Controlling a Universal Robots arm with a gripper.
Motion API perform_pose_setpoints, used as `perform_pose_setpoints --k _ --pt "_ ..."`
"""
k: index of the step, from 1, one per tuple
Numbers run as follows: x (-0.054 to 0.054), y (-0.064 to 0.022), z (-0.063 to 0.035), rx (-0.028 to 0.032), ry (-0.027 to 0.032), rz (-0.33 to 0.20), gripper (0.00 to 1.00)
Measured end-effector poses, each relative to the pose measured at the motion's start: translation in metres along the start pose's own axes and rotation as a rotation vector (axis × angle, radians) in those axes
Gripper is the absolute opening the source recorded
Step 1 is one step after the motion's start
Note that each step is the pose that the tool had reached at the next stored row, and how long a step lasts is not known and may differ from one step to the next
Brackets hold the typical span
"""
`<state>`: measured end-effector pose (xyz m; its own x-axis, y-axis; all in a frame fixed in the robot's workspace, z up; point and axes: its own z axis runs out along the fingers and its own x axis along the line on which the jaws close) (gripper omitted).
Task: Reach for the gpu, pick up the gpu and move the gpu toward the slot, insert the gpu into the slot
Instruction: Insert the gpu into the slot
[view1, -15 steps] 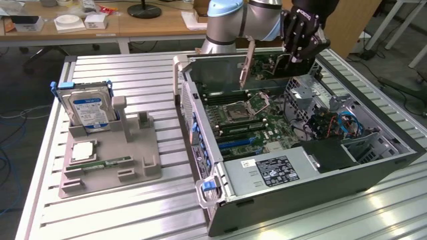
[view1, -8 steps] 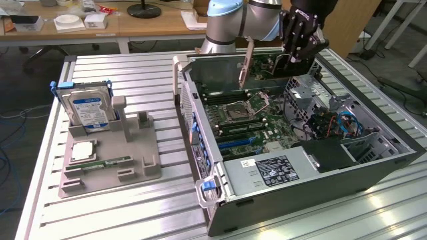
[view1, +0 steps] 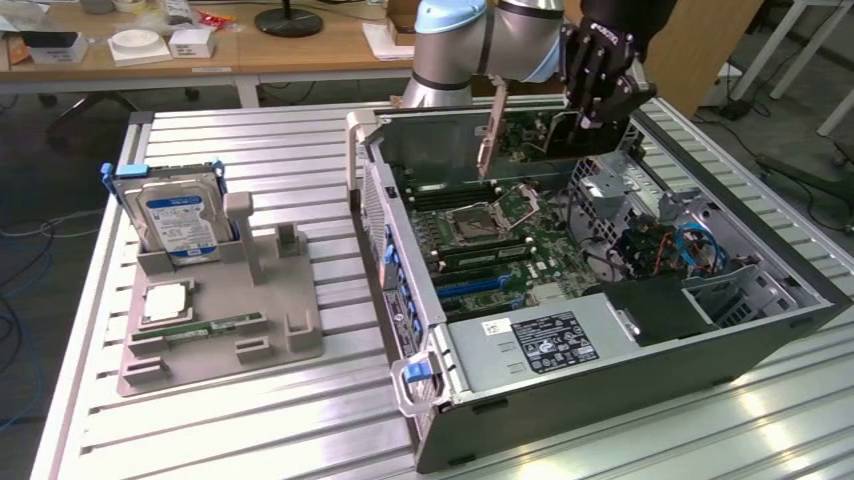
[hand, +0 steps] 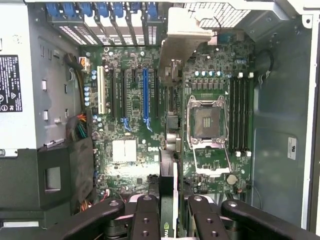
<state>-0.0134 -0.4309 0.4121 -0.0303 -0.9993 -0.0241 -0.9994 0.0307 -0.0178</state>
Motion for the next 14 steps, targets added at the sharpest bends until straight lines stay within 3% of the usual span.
perform_pose_setpoints --k 14 --pt "0.012 -0.0002 0.0101 0.0000 0.0000 0.000 0.27"
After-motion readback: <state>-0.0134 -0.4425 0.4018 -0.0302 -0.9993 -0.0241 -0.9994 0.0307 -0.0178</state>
